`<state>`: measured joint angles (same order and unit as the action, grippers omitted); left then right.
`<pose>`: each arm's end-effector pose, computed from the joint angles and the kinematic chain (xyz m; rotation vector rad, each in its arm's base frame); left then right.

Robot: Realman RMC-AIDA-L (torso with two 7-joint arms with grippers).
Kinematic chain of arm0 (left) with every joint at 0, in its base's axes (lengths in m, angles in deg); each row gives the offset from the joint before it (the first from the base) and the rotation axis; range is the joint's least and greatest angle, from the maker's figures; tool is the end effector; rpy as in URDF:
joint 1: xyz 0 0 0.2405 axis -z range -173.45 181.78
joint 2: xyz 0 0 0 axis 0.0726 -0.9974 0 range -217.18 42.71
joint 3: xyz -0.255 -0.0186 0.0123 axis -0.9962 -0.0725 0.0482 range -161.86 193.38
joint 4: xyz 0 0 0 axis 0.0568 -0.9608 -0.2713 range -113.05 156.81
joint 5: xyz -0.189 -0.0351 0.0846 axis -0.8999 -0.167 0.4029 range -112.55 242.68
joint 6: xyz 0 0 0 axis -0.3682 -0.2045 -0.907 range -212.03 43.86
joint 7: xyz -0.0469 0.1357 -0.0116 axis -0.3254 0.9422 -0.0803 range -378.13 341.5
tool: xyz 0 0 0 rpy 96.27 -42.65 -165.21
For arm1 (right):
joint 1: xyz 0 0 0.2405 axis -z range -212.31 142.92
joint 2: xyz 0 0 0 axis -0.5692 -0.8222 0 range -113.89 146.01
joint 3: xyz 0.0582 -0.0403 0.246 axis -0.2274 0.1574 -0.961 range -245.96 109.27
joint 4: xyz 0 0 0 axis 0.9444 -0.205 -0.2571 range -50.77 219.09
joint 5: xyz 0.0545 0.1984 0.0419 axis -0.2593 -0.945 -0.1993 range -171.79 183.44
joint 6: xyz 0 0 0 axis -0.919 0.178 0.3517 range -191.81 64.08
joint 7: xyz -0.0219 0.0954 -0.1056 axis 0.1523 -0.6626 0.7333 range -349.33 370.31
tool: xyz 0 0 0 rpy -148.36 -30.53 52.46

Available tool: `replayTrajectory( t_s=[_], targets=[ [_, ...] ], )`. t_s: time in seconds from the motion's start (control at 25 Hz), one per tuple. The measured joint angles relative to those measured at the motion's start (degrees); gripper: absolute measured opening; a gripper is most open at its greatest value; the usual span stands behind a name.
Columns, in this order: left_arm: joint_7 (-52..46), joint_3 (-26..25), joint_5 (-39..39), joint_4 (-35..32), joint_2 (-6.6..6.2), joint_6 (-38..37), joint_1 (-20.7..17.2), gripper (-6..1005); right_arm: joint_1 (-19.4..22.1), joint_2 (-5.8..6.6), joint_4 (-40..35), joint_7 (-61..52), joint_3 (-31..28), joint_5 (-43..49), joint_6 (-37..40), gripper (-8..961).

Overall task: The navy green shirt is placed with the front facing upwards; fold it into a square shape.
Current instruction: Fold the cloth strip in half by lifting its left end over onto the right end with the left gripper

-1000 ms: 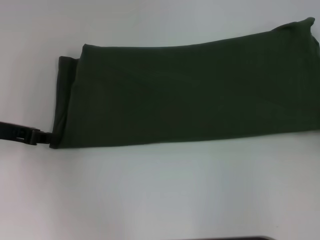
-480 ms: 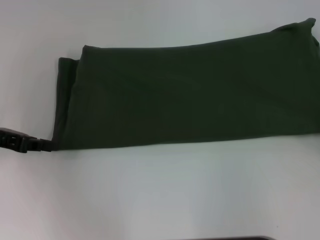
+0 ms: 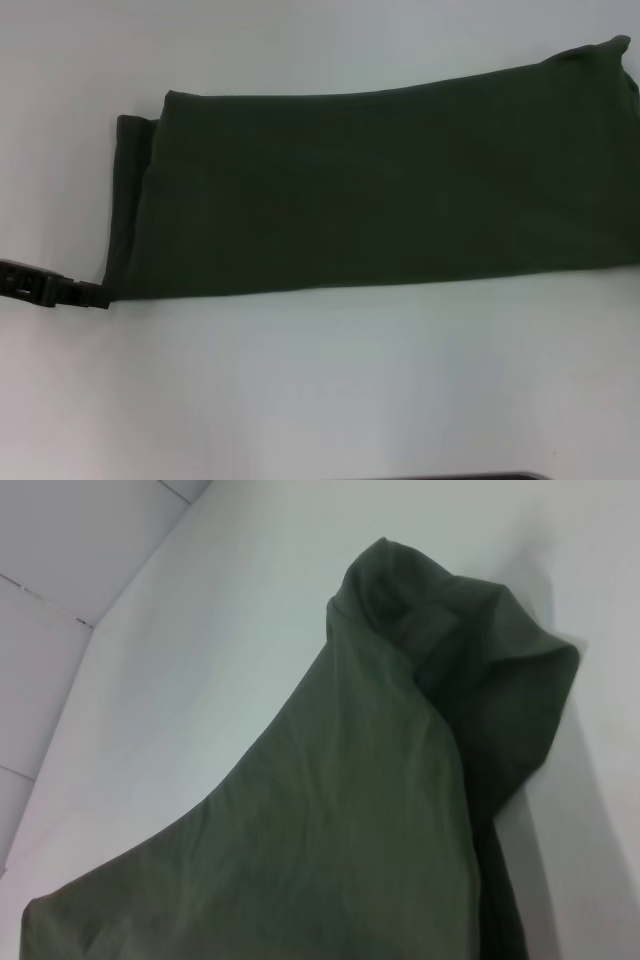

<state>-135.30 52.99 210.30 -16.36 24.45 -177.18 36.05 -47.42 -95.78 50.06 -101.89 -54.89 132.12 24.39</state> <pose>-0.3327 0.3069 0.0380 -2.5845 -1.5770 0.0136 0.4161 0.2215 0.0812 -1.8287 1.7776 0.7574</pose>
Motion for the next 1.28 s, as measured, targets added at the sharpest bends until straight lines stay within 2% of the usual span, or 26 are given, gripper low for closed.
replayTrajectory(
  t_s=[0.08, 0.28, 0.64, 1.04, 1.28],
  targets=[
    [-0.5, -0.2, 0.1, 0.0, 0.01, 0.1, 0.0, 57, -0.1, 0.08, 0.0, 0.0, 0.0, 0.0, 0.0, 10],
    [-1.8, -0.5, 0.1, 0.0, -0.21, 0.3, 0.3, 259, -0.1, 0.29, 0.0, -0.1, 0.0, -0.1, 0.0, 9],
    [-4.6, 0.0, 1.4, 0.4, -0.63, 0.5, 1.1, 690, -0.1, 0.45, 0.0, -0.2, 0.0, -0.2, -0.1, 10],
    [-5.7, 0.5, 4.3, 0.4, -0.85, -1.5, 2.2, 805, -0.1, 0.59, 0.0, -0.3, 0.0, -0.3, -0.1, 9],
    [-6.4, 2.2, 4.5, 0.9, -0.70, -1.8, 3.1, 803, -0.1, 0.66, 0.0, -0.4, 0.0, -0.3, -0.1, 10]
  ],
)
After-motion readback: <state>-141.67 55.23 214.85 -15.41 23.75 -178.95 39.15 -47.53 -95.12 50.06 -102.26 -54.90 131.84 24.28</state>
